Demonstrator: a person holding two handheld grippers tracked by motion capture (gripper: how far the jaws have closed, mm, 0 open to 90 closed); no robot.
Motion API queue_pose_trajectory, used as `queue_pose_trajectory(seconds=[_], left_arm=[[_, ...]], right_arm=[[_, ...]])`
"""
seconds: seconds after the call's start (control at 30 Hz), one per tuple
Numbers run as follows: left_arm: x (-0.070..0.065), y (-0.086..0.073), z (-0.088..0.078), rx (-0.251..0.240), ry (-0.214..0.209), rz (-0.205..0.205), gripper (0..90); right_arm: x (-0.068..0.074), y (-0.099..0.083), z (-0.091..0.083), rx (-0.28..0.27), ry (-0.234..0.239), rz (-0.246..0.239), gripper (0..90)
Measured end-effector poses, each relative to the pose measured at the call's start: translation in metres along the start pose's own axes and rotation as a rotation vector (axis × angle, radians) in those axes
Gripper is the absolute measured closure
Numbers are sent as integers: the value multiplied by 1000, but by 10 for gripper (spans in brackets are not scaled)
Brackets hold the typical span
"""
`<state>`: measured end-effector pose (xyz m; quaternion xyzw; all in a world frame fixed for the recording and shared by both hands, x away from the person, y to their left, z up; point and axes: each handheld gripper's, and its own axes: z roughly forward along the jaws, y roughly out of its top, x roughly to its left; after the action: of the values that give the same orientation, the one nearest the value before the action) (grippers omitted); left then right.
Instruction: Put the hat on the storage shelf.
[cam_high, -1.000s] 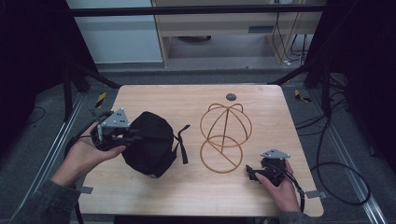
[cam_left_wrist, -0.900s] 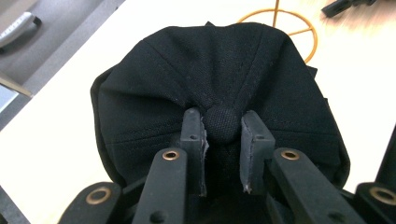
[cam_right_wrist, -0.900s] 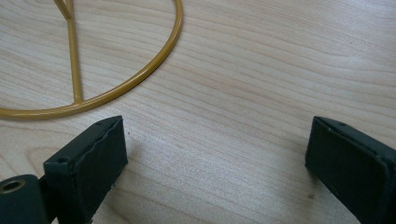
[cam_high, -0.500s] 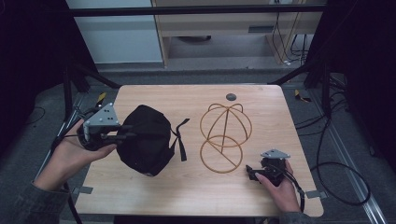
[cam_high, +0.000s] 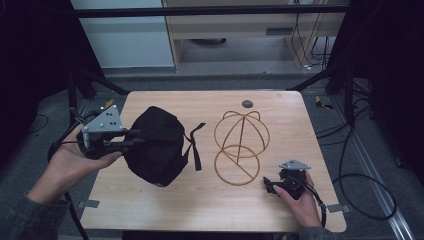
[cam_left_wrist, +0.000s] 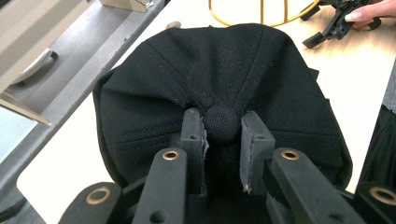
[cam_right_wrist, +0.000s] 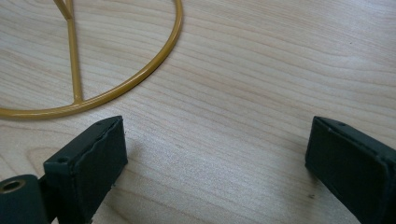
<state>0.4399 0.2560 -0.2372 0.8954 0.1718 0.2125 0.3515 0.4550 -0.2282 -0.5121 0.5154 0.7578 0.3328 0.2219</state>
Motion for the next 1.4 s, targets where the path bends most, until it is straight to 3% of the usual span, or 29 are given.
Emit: queue_pose_trajectory(seconds=[0.53, 0.83, 1.17, 1.23, 1.4], left_arm=[[-9, 38, -18, -67, -8, 52, 741], [-14, 54, -18, -87, -16, 68, 741], [-22, 75, -19, -96, -11, 113, 741], [-23, 83, -19, -104, -30, 114, 741], [-25, 91, -17, -103, -19, 124, 742]], right_arm=[[0, 0, 0, 1, -1, 1, 56], [0, 0, 0, 0, 0, 0, 56], [0, 0, 0, 0, 0, -1, 56], [0, 0, 0, 0, -1, -3, 56], [0, 0, 0, 0, -1, -2, 56]])
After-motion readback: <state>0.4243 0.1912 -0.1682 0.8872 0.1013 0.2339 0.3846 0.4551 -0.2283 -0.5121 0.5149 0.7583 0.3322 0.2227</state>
